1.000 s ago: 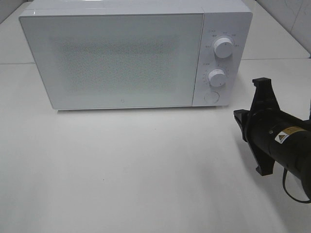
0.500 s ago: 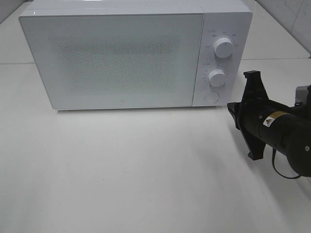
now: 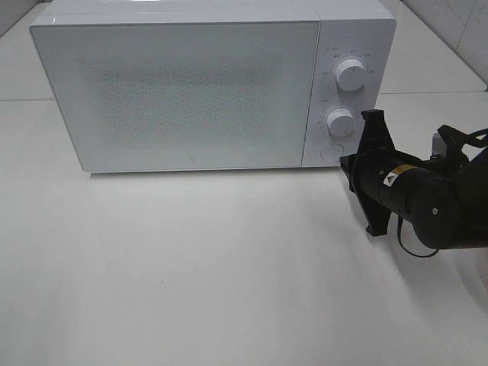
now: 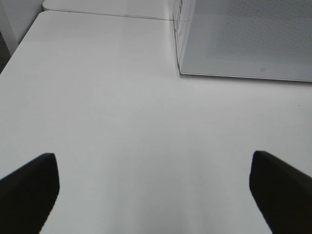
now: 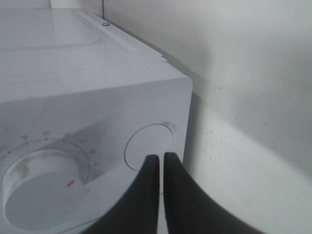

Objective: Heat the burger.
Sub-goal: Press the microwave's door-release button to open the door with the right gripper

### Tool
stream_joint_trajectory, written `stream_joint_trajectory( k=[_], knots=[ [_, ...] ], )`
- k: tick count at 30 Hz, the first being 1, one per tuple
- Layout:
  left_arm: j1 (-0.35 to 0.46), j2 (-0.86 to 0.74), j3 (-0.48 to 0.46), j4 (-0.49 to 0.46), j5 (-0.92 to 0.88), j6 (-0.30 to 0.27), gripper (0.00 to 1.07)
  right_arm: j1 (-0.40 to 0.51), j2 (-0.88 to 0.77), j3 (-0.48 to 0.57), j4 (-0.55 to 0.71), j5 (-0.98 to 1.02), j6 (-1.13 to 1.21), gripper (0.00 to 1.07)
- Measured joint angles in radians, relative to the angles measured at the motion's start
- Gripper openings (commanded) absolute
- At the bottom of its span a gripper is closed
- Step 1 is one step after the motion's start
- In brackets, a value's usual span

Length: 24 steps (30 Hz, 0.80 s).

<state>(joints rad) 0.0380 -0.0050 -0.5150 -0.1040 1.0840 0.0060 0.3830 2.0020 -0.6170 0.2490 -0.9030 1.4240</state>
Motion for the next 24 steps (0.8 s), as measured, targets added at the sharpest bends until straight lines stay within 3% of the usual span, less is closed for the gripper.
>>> stream_joint_trajectory(
  k=[8,24],
  knots=[
    [0.000,0.000,0.000,0.000,0.000,0.000,0.98,-0.021,0.063,-0.077,-0.014,0.001,0.008,0.00],
    [0.000,0.000,0.000,0.000,0.000,0.000,0.98,-0.020,0.125,-0.130,-0.010,-0.014,0.010,0.00]
  ],
)
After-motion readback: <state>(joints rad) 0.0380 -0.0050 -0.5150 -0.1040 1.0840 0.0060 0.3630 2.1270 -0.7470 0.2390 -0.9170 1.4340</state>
